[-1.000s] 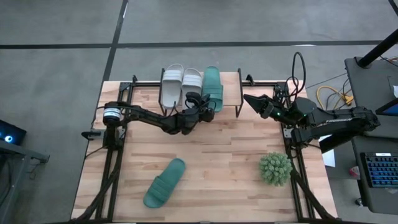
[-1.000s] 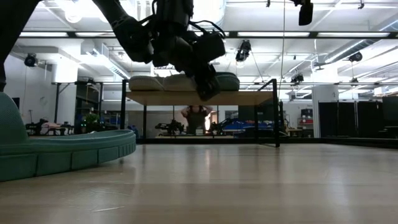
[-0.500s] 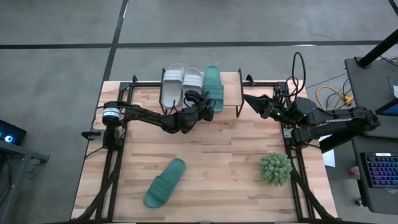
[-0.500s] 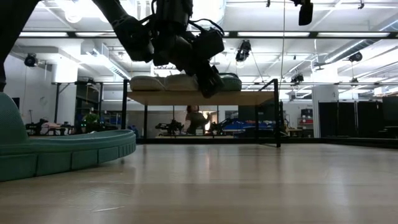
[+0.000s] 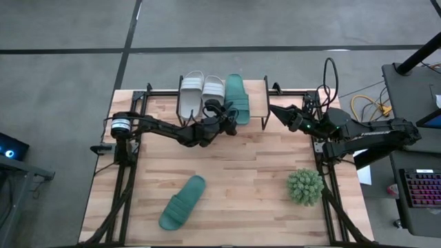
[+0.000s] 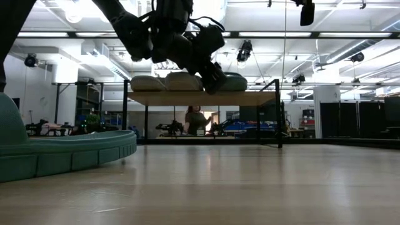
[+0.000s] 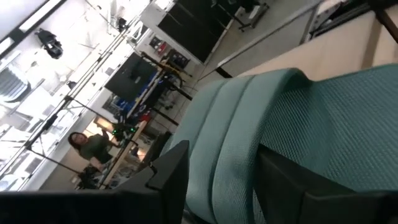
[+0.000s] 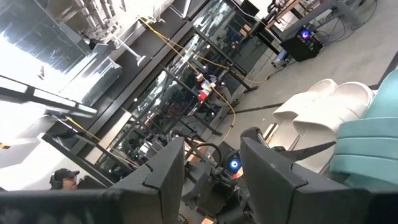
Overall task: Pick and place slides into the shelf
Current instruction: Put the left green slide on the shelf
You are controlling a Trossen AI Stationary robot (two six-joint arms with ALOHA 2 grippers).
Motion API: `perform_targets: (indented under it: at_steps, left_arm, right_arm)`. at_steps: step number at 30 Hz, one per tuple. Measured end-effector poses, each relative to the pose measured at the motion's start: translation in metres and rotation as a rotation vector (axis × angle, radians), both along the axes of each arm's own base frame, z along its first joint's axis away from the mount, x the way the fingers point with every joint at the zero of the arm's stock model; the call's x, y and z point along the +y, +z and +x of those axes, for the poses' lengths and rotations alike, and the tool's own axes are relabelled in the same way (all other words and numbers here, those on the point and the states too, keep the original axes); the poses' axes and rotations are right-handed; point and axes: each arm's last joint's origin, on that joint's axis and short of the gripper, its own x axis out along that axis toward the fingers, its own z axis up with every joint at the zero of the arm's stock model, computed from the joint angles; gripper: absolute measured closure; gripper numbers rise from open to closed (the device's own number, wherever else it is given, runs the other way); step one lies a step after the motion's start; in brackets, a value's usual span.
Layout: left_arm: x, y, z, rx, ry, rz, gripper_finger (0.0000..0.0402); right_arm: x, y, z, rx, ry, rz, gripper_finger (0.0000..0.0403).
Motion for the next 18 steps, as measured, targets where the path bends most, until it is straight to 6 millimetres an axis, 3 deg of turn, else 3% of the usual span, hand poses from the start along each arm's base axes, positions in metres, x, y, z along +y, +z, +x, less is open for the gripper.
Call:
perform_targets:
  at_steps: [8, 18]
  left_arm:
    - [0.000, -0.005, -0.001, 0.036, -0.004, -0.041, 0.0254]
    - [0.000, 0.009, -0.009, 0.003, -0.099, -0.162, 0.0254]
  right_arm:
    - [0.000, 0.000, 0.000, 0.004, -0.001, -0.007, 0.0255]
    - [0.000, 0.000, 0.000, 0.005, -0.001, -0.011, 0.0255]
